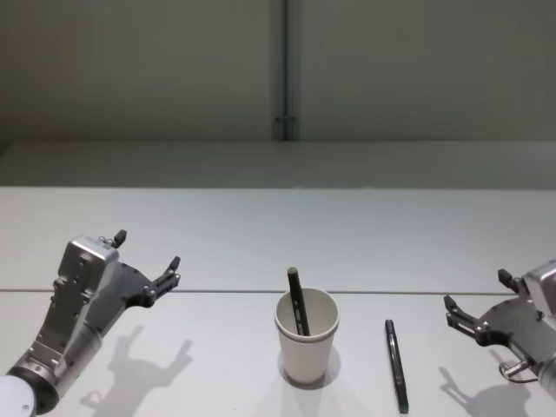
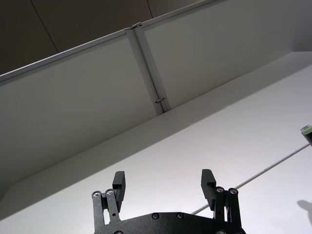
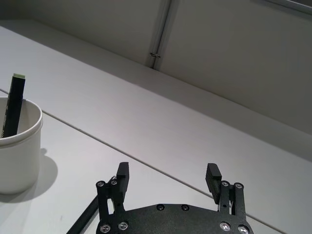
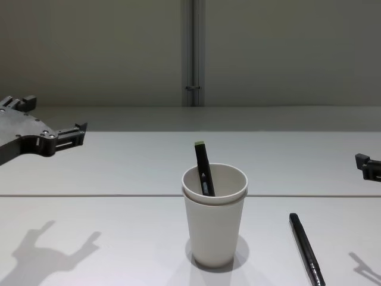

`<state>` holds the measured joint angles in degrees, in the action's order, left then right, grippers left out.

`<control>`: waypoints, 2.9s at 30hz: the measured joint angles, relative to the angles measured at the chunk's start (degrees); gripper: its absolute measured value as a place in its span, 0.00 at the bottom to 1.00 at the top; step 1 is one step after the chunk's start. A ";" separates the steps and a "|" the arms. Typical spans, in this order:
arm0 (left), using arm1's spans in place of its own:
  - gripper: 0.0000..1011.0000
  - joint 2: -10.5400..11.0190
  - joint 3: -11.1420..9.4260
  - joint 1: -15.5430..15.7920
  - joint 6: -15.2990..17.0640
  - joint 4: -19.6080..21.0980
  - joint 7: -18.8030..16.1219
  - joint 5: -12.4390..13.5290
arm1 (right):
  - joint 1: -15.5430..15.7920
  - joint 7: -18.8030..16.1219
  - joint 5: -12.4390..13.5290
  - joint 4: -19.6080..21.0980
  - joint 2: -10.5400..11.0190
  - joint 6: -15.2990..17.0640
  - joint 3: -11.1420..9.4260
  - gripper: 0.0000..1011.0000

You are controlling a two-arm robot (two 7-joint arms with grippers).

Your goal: Place the pen into the pen holder.

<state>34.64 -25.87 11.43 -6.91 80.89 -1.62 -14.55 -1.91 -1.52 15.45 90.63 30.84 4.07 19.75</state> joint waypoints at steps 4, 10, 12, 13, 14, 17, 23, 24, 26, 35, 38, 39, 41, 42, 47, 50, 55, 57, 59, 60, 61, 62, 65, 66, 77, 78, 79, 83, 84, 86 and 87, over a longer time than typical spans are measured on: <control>0.99 0.00 0.00 0.00 0.00 0.00 0.00 0.00 | 0.31 0.95 -0.06 0.54 -1.07 2.87 -0.31 0.99; 0.99 0.00 0.00 0.00 0.00 0.00 0.00 0.00 | 0.26 1.59 -0.68 0.84 -2.77 6.34 -0.34 0.99; 0.99 0.00 0.00 0.00 0.00 0.00 0.00 0.00 | 0.12 1.57 -0.83 0.84 -3.16 6.93 -0.25 0.99; 0.99 0.00 0.00 0.00 0.00 0.00 0.00 0.00 | -0.04 1.42 -0.87 0.79 -3.57 7.56 -0.19 0.99; 0.99 0.00 0.00 0.00 0.00 0.00 0.00 0.00 | -0.14 1.35 -0.90 0.72 -3.79 7.85 -0.14 0.99; 0.99 0.00 0.00 0.00 0.00 0.00 0.00 0.00 | -0.61 1.18 -1.07 0.34 -4.68 8.97 -0.01 0.99; 0.99 0.00 0.00 0.00 0.00 0.01 0.00 0.00 | -1.67 0.92 -1.36 -0.73 -6.64 11.41 0.13 0.99; 0.99 0.00 0.00 0.00 0.01 0.00 0.00 0.00 | -1.79 0.91 -1.39 -0.87 -6.85 11.60 0.14 0.99; 0.99 0.00 0.00 0.00 0.00 0.00 0.00 0.00 | -2.18 0.91 -1.56 -1.32 -7.57 12.48 0.14 0.99; 0.99 0.00 0.00 0.00 0.01 0.01 0.00 0.00 | -3.82 1.04 -2.28 -3.40 -10.39 15.86 0.22 0.99; 0.99 0.00 0.01 0.00 0.01 0.01 0.00 0.00 | -4.31 1.10 -2.66 -4.15 -11.29 16.91 0.36 0.99; 0.99 0.01 0.00 0.00 0.01 0.00 0.00 0.00 | -4.42 1.13 -2.70 -4.32 -11.51 17.22 0.37 0.99; 0.99 0.01 0.00 0.00 0.01 0.01 0.00 0.00 | -4.61 1.19 -2.89 -4.62 -11.91 17.78 0.41 0.99; 0.99 0.00 0.00 0.00 0.01 0.01 0.00 0.00 | -4.81 1.26 -3.12 -4.98 -12.31 18.34 0.47 0.99; 0.99 0.00 0.00 0.00 0.01 0.01 0.00 0.00 | -5.39 1.41 -3.66 -5.97 -13.45 19.90 0.53 0.99; 0.99 0.00 0.00 0.00 0.01 0.01 0.00 0.00 | -5.67 1.66 -4.06 -6.44 -14.20 21.01 0.55 0.99; 0.99 0.01 0.00 0.00 0.01 0.01 0.00 0.00 | -6.01 2.35 -4.95 -6.72 -15.10 23.15 0.66 0.99; 0.99 0.01 0.00 0.00 0.01 0.01 0.00 0.00 | -6.09 2.90 -5.62 -6.65 -15.50 24.47 0.81 0.99; 0.99 0.00 0.00 0.00 0.01 0.01 0.00 0.00 | -6.19 3.48 -6.38 -6.37 -15.84 25.87 1.06 0.99; 0.99 0.01 0.00 0.00 0.01 0.01 0.00 0.00 | -6.22 3.64 -6.60 -6.32 -15.94 26.30 1.11 0.99; 0.99 0.01 0.00 0.00 0.01 0.01 0.00 0.00 | -6.32 4.00 -7.02 -6.23 -16.25 27.22 1.23 0.99; 0.99 0.01 0.00 0.00 0.01 0.01 0.00 0.00 | -6.36 4.15 -7.20 -6.20 -16.40 27.61 1.27 0.99; 0.99 0.00 0.01 0.00 0.01 0.01 0.00 0.00 | -6.46 4.52 -7.60 -6.18 -16.90 28.67 1.27 0.99; 0.99 0.00 0.01 0.00 0.01 0.01 0.00 0.00 | -6.48 4.74 -7.75 -6.14 -17.27 29.35 1.23 0.99; 0.99 0.01 0.00 0.00 0.01 0.01 0.00 0.00 | -6.17 5.15 -7.76 -5.36 -19.97 33.93 -0.24 0.99; 0.99 0.01 0.00 0.00 0.01 0.01 0.00 0.00 | -6.14 5.21 -7.85 -5.26 -20.12 34.13 -0.27 0.99; 0.99 0.01 0.00 0.00 0.01 0.01 0.00 0.00 | -6.13 5.28 -7.99 -5.16 -20.23 34.41 -0.29 0.99; 0.99 0.01 0.00 0.00 0.01 0.01 0.00 0.00 | -6.15 5.76 -8.76 -4.75 -20.73 35.76 -0.31 0.99; 0.99 0.00 0.00 0.00 0.01 0.01 0.00 0.00 | -6.19 6.06 -9.09 -4.66 -21.02 36.38 -0.33 0.99; 0.99 0.00 0.01 0.00 0.01 0.01 0.00 0.00 | -6.23 6.33 -9.30 -4.65 -21.36 36.99 -0.47 0.99; 0.99 0.00 0.00 0.00 0.01 0.01 0.00 0.00 | -6.28 6.57 -9.43 -4.65 -21.72 37.61 -0.69 0.99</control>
<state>34.65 -25.86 11.44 -6.91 80.90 -1.62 -14.55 -8.19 5.05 6.02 85.98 9.13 41.68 19.05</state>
